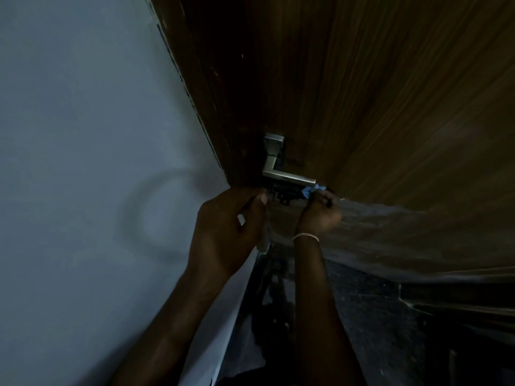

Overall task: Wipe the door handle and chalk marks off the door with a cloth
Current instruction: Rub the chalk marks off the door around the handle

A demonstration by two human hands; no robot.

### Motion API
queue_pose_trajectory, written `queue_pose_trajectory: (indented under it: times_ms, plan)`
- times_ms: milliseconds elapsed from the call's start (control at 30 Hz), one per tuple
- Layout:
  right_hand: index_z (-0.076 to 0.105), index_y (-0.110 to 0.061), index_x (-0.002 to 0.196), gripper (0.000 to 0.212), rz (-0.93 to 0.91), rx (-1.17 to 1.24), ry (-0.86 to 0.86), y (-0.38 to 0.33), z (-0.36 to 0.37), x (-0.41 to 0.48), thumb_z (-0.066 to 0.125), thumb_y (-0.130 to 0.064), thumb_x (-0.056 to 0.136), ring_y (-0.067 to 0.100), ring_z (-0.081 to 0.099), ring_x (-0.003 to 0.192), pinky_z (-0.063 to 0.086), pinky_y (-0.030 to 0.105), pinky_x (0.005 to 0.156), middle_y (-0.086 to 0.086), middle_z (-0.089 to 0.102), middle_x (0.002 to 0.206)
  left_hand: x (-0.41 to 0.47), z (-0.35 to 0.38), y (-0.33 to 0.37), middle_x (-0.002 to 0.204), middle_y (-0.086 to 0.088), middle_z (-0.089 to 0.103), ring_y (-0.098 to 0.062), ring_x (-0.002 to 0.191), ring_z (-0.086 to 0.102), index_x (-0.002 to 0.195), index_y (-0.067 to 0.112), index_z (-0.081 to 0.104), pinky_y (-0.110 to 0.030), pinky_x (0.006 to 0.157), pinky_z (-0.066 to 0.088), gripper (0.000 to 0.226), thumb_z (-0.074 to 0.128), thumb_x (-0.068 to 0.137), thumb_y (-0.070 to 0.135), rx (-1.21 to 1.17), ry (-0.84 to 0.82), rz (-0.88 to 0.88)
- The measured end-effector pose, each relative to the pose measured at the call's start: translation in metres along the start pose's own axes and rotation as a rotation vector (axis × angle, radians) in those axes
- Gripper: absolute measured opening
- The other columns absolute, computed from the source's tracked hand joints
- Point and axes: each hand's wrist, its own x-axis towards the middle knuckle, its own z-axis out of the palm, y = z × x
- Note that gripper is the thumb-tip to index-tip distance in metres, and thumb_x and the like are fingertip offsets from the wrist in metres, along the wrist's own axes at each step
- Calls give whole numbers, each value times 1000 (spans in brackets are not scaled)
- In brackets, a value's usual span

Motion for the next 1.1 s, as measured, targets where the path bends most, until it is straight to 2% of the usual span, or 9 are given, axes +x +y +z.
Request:
queue_pose_trajectory:
  times_ms: [167, 267, 400, 533, 600, 700, 833, 1033, 1100]
  plan:
    - [72, -11, 94, 10, -340, -123, -74, -3, -1, -9, 71, -5, 87, 10, 65, 83, 53, 20, 79, 5, 73, 91, 1, 4, -3, 98, 9, 74, -1, 88, 68, 111, 25, 73, -17, 69, 56, 16, 66, 99, 17, -9, -6, 14]
    - [73, -10, 92, 7, -221, -153, -79, 4, -15, 3, 71, -5, 87, 2, 65, 78, 56, 22, 77, 4, 73, 88, 2, 3, -2, 99, 14, 71, 2, 90, 67, 112, 27, 72, -7, 70, 51, 17, 65, 99, 19, 1, -12, 13]
    - [72, 0, 83, 14, -269, -75, 32, 2, -31, 22, 62, 11, 84, -22, 60, 67, 45, -1, 65, 20, 71, 80, 2, 3, -4, 100, 14, 71, 9, 90, 65, 112, 23, 74, -2, 70, 47, 16, 65, 99, 18, 13, 1, 8]
    - [74, -7, 88, 5, -420, -292, -52, 5, -33, 20, 70, -4, 87, 10, 68, 84, 51, 32, 93, 5, 74, 90, 0, 9, -5, 100, 15, 72, 2, 88, 68, 110, 24, 74, -20, 71, 57, 15, 65, 99, 19, -2, -18, 16]
    - [75, -3, 92, 8, -311, -281, -33, 9, -40, 26, 69, -4, 87, 25, 70, 88, 51, 24, 91, 14, 76, 93, -1, 11, -5, 98, 9, 75, -4, 87, 69, 110, 24, 75, -32, 72, 58, 15, 64, 100, 22, -6, -35, 21]
    - [75, 1, 90, 10, -202, -199, 93, 5, -55, 42, 66, 0, 86, 11, 70, 81, 43, -2, 71, 16, 76, 88, -1, 10, -6, 97, 9, 75, -4, 86, 70, 110, 27, 74, -32, 69, 57, 14, 63, 100, 24, -14, -17, 35]
    - [73, 0, 91, 10, -328, -238, -14, 3, -53, 38, 63, -1, 88, 15, 68, 82, 55, 27, 78, 11, 74, 89, -2, 11, -6, 96, 6, 75, -5, 85, 69, 109, 22, 75, -32, 71, 57, 15, 65, 99, 20, -13, -21, 13]
    - [72, 7, 92, 11, -93, -114, 171, -2, -76, 68, 64, 2, 86, 29, 72, 88, 57, 29, 81, 20, 74, 94, 1, 11, -1, 95, 7, 75, -3, 85, 70, 108, 21, 75, -30, 70, 57, 15, 63, 100, 24, -17, -22, 31]
    - [69, 3, 92, 9, -205, -156, 171, -6, -79, 74, 64, 0, 86, 25, 70, 89, 56, 29, 83, 18, 71, 96, 0, 11, -1, 95, 5, 76, -5, 85, 70, 108, 20, 76, -31, 69, 57, 15, 64, 100, 22, -7, -16, 20]
